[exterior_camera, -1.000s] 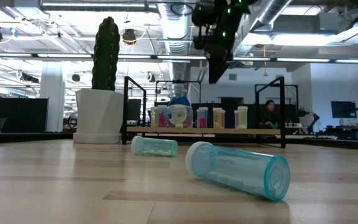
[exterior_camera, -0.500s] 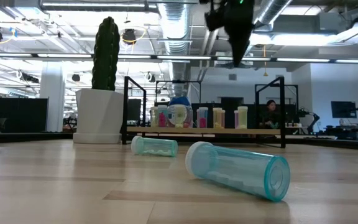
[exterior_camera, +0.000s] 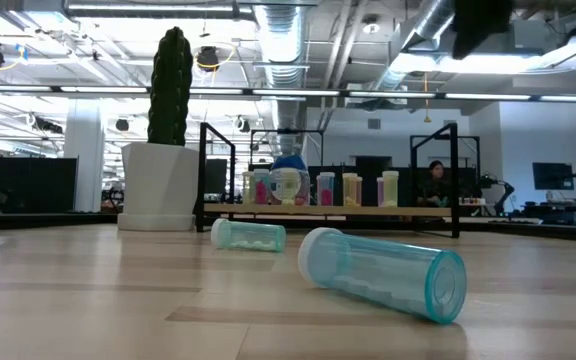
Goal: Pick and place medicine bottles onto shelf by color
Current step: Put the small blue pill bottle on the shelf
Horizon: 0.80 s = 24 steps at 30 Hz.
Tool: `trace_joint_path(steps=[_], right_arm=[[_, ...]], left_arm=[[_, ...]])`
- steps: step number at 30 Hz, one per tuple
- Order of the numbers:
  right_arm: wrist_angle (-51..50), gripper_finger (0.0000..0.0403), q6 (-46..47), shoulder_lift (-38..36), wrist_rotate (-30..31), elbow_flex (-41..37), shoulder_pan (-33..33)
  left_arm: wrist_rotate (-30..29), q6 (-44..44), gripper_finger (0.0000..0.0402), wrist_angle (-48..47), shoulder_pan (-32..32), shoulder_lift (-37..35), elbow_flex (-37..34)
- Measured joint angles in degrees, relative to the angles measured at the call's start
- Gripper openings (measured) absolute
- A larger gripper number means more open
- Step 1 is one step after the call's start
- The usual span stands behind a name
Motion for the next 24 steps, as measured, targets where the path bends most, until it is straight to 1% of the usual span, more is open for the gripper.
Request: trace_joint_path(steps=[2,4,8,13,16,21,24], right_arm=[[5.7,0.0244,4.1,0.4,-0.1,-2.3,4.3],[8.7,0.0244,7.5,2.3,-0.1,-2.7,7.9],[12.6,0.0244,14.2,8.6,-0.5,-1.9,11.2],[14.7,0.0244,18.6,16.5,-1.5,1.7,11.8],[16.9,0.0244,19.3,20.6,-1.7,4.6,11.8],[21.8,0.0244,20.6,28.4,-5.2,10.9,11.0],[21.6,0.0244,21.2,33.5,-7.1,16.0,10.2]], left_arm=[[-1.7,-3.0,0.0242,0.4,-2.9,2.2,0.0],[-2.8,-5.8,0.0242,1.7,-5.4,4.1,0.0],[-5.8,-12.3,0.0242,2.0,-9.7,7.0,-0.1],[-9.7,-18.2,0.0242,2.2,-15.0,8.7,0.0],[-13.0,-21.3,0.0242,1.2,-19.2,9.0,-0.1],[-18.9,-25.5,0.0242,0.6,-26.0,9.5,0.0],[-21.7,-28.0,0.0242,0.2,-29.2,9.8,0.0]])
